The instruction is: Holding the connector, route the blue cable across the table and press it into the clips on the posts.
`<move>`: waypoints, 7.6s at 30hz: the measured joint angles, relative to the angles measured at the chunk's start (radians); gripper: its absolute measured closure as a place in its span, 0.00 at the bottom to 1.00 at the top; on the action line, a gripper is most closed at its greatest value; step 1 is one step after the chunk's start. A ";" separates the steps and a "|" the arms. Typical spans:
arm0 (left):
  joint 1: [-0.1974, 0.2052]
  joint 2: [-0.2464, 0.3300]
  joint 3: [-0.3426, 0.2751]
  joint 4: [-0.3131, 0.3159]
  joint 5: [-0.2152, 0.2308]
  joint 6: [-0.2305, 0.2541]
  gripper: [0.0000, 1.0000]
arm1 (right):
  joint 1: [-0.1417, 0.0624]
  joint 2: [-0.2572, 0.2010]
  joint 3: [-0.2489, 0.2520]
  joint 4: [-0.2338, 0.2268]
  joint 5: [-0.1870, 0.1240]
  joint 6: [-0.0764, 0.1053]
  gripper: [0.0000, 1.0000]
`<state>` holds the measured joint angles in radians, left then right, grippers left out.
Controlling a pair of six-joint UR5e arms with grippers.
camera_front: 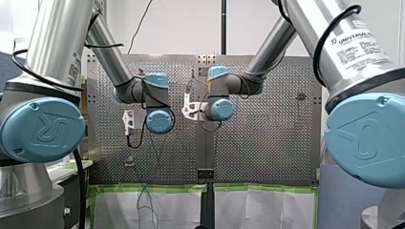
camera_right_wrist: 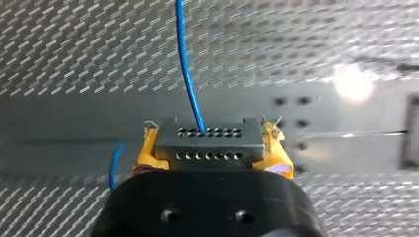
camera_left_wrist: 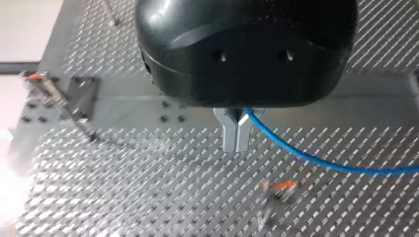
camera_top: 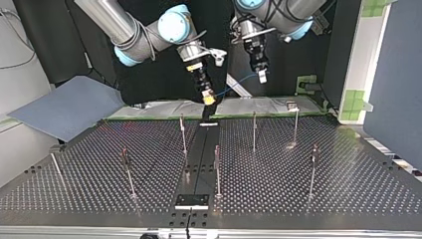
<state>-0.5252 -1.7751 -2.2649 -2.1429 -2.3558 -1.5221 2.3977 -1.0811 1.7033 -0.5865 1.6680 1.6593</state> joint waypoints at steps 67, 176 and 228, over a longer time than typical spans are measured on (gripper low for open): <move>0.444 0.199 0.314 -0.419 0.209 -0.050 1.00 | 0.045 0.099 -0.572 0.351 -0.184 0.068 1.00; 0.639 0.227 0.287 -0.666 0.681 -0.490 0.00 | 0.023 0.193 -0.823 0.464 -0.192 0.129 1.00; 0.532 0.305 0.392 -0.694 0.823 -0.267 0.00 | 0.008 0.193 -0.823 0.471 -0.189 0.131 1.00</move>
<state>0.0068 -1.4705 -1.8725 -2.8367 -1.5325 -1.7892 2.4058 -0.8881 0.8799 -0.1150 1.4790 1.7905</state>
